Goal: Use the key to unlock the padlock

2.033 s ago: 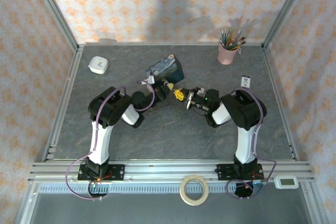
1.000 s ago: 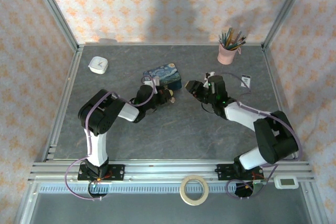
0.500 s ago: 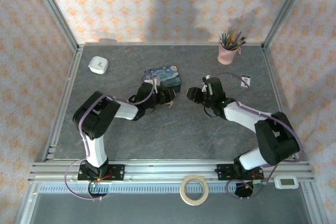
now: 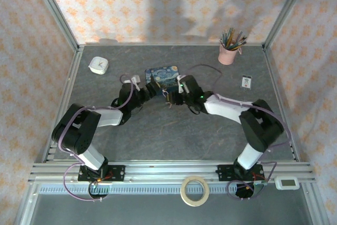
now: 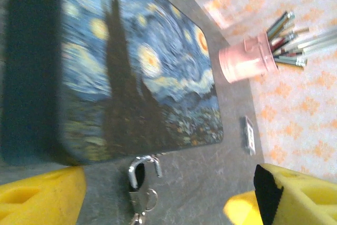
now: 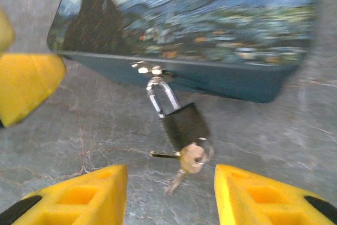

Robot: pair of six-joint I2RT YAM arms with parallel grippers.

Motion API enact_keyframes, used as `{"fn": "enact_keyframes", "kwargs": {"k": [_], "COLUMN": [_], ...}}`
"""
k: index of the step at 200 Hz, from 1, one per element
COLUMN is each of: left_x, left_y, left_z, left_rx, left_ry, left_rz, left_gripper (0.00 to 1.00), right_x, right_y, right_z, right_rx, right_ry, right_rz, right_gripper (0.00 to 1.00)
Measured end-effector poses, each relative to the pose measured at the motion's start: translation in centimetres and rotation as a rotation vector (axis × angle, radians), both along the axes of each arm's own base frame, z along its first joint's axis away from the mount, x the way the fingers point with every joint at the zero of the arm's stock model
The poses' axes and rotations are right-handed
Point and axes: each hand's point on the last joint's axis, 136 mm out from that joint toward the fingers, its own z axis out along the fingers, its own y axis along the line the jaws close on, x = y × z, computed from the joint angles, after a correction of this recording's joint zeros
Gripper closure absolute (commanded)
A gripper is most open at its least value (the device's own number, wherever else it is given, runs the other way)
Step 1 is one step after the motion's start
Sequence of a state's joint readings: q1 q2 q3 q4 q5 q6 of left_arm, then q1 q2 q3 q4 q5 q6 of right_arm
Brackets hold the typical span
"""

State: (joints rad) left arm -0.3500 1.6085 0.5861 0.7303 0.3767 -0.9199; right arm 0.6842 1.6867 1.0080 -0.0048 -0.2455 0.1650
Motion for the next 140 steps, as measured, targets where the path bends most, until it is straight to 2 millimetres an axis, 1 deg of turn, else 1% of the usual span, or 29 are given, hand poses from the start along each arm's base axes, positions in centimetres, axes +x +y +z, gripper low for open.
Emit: {"fn": "enact_keyframes", "kwargs": {"k": [12, 25, 47, 76, 95, 106, 122, 140], "left_x": [0.3, 0.6, 0.8, 0.4, 0.3, 0.2, 0.0, -0.2], "left_y": [1.0, 1.8, 2.5, 2.9, 3.1, 3.2, 3.3, 3.4], "left_z": [0.2, 0.8, 2.0, 2.5, 2.6, 2.5, 2.3, 2.0], "left_rx": [-0.007, -0.014, -0.022, -0.028, -0.029, -0.032, -0.033, -0.033], "left_ry": [-0.001, -0.013, -0.041, -0.053, -0.054, -0.052, -0.050, -0.048], "left_rz": [0.029, 0.056, 0.075, 0.083, 0.088, 0.091, 0.093, 0.095], "left_gripper": [0.18, 0.18, 0.18, 0.18, 0.18, 0.18, 0.18, 0.18], "right_x": [-0.1, 0.1, 0.8, 1.8, 2.1, 2.3, 2.6, 2.9], "right_y": [1.4, 2.4, 3.1, 2.4, 1.7, 1.4, 1.1, 1.1], "right_z": [-0.8, -1.7, -3.3, -5.5, -6.4, -6.6, -6.8, -6.9], "right_rx": [-0.060, -0.122, -0.225, -0.371, -0.446, -0.481, -0.513, -0.528], "right_ry": [-0.004, -0.007, -0.016, -0.036, -0.058, -0.073, -0.092, -0.116], "right_rz": [0.038, 0.064, 0.079, 0.075, 0.074, 0.074, 0.078, 0.087], "right_gripper": [0.53, 0.53, 0.52, 0.51, 0.51, 0.53, 0.58, 0.69]}}
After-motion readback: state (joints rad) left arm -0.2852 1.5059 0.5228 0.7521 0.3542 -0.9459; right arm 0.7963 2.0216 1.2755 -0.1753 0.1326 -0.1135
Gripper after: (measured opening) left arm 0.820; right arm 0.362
